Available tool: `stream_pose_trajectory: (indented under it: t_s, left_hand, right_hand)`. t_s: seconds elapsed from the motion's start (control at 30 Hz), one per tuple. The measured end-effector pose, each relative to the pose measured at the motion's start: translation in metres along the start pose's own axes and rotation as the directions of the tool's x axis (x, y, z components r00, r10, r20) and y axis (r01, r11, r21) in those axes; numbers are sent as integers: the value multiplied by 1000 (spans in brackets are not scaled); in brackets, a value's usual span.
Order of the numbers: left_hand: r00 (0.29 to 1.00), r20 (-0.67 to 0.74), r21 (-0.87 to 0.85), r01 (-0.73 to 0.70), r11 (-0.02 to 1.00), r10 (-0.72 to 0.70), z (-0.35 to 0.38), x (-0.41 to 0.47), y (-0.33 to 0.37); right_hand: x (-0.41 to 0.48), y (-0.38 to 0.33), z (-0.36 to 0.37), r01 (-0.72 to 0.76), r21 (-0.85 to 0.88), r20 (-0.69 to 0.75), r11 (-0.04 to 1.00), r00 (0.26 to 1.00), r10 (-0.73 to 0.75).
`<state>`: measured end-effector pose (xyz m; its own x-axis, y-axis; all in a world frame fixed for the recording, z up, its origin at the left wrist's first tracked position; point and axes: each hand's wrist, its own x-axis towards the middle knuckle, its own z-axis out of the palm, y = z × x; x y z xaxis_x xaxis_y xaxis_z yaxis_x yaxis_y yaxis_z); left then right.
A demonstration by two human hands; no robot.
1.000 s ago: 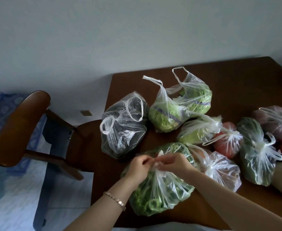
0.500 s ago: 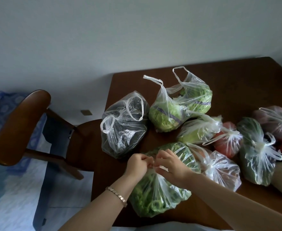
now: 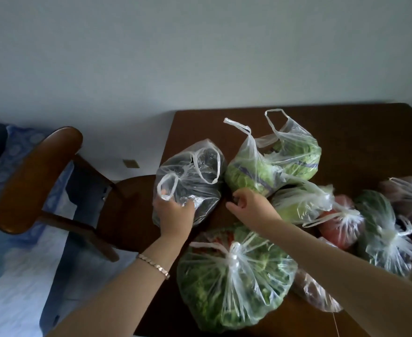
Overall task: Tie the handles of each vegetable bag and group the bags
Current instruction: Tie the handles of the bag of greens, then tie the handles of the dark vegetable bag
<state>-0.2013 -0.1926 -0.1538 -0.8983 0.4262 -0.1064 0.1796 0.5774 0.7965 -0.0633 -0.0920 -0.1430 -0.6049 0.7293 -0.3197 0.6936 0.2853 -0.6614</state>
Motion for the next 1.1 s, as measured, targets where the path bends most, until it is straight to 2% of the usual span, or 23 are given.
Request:
stream_pose_trajectory:
  t_s: [0.03, 0.1, 0.13, 0.2, 0.27, 0.37, 0.5, 0.63, 0.8, 0.87, 0.97, 1.1]
  left_hand:
    - [998, -60, -64, 25, 998, -29, -5, 4, 5]
    - [995, -77, -130, 51, 990, -61, -13, 7, 13]
    - [996, -87, -127, 13, 992, -24, -16, 9, 15]
    - [981, -129, -110, -159, 981, 145, -21, 18, 17]
    - [953, -96, -57, -292, 955, 286, -25, 24, 20]
    - [958, -26, -62, -288, 956, 287, -33, 25, 24]
    - [948, -106, -82, -308, 948, 299, -39, 31, 30]
    - [960, -146, -155, -259, 953, 237, -37, 37, 39]
    - [966, -149, -191, -239, 952, 212, -38, 34, 37]
    - [965, -95, -180, -259, 949, 245, -37, 31, 34]
    - [960, 41, -183, -265, 947, 277, -37, 24, 35]
    - [960, 198, -238, -146, 960, 195, -38, 13, 39]
  right_hand:
    - [9, -15, -5, -30, 48, -49, 998, 998, 32]
    - [30, -43, -9, -146, 138, -24, 980, 988, 151]
    - [39, -56, -8, -204, 166, 23, 965, 979, 203]
    - [54, -75, -3, -224, 195, 112, 955, 972, 205]
    - [59, -90, 0, -146, 233, 85, 961, 988, 129]
    - [49, -99, -1, -6, 299, -11, 954, 1000, 10]
    - [24, -85, -7, 215, 234, -172, 948, 969, -177]
    - [2, -60, -11, 390, 214, -151, 896, 919, -364]
    - [-16, -45, -11, 604, 194, -99, 773, 796, -597]
    - [-14, -46, -12, 631, 233, -90, 740, 772, -629]
    - [-3, -52, -16, 624, 216, -125, 751, 781, -612]
    - [12, -56, -19, 585, 158, -225, 795, 805, -548]
